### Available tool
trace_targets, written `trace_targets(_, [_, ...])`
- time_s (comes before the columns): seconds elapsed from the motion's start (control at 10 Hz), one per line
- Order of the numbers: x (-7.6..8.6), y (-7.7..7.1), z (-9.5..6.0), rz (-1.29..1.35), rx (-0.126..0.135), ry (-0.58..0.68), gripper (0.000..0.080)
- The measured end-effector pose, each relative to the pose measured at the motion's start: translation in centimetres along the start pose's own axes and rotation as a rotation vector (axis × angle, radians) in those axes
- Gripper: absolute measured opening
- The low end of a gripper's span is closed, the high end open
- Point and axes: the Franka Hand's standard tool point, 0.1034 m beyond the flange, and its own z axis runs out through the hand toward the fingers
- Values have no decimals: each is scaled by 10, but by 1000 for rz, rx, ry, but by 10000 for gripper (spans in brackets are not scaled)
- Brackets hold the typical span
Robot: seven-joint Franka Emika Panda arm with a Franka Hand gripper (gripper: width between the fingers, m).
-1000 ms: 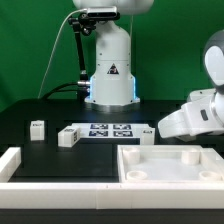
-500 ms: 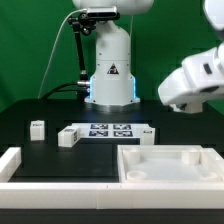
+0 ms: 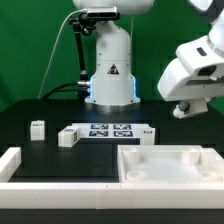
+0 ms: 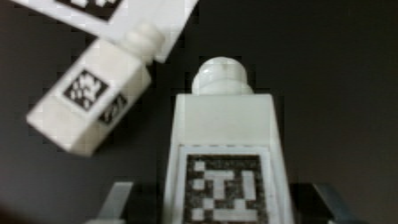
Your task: Assemble one leg
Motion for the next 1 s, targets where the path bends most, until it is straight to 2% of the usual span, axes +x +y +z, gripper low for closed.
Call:
trace_targets(0.1, [-1,7,0,-14,0,69,291])
trace_targets(0.3, [8,23,-25,-4,-9,246,291])
trace_targets(0.4, [13,24,-34,0,-12,324,291])
trace_targets(0.5, [17,23,-34,-5,-12,448,291])
trace_targets(0.6, [15,22,-30,-5,-9,533,291])
trace_targets(0.8, [23,31,-30,-53,-19,592,291])
trace_targets(1.0, [51,48,-48,-110,-34,599,291])
